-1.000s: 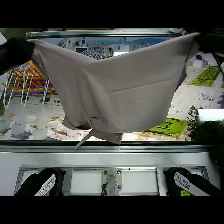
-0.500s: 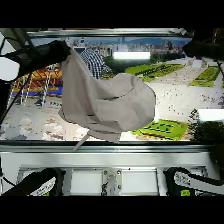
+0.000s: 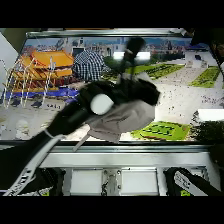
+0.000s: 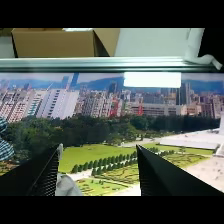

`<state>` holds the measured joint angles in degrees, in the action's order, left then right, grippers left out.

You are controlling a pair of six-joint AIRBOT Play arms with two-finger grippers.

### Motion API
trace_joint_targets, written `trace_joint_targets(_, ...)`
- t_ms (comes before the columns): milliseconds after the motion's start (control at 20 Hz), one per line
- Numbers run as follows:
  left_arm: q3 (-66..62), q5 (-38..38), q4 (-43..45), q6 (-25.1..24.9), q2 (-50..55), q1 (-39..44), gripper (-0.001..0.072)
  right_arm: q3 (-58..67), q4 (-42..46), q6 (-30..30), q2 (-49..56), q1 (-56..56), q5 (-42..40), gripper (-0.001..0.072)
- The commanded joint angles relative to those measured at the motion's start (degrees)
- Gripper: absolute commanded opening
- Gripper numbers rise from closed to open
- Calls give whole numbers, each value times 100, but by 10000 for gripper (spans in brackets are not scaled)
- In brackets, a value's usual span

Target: Fold the clothes and pants, and hang the long-sleeved shirts on hangers.

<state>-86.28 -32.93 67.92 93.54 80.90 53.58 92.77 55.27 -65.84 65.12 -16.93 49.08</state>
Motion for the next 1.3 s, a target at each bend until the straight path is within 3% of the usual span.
trace_joint_targets(0,-249,-210,20,-114,610,511,562,2,70,0,-153,-11,50,508)
trace_joint_targets(50,-422,-654,24,-122,643,330,628,0,68,0,-151,-11,142,508)
trace_joint_targets(250,-918,-2498,634,-273,640,-1110,628,-11,68,2,-127,0,428,508)
trace_joint_targets(350,-791,-3025,745,-269,647,-1937,628,-13,68,0,-96,0,557,507)
trace_joint_targets(550,402,-2811,472,-98,691,-3410,626,-15,66,0,68,4,946,508)
trace_joint_targets(700,1032,-2608,-798,-385,1060,-3936,600,-15,63,-17,286,57,1095,507)
trace_joint_targets(900,1080,-2500,-1926,-927,1672,-3807,600,-15,44,-17,573,179,1231,508)
trace_joint_targets(1150,660,-2398,-1952,-955,1923,-3333,597,-57,68,-17,682,212,1296,507)
trace_joint_targets(1200,527,-2404,-1952,-907,1939,-3261,483,-57,68,-17,669,208,1294,506)
trace_joint_targets(1250,391,-2435,-1965,-911,1934,-3200,83,-57,70,-17,643,201,1296,486)
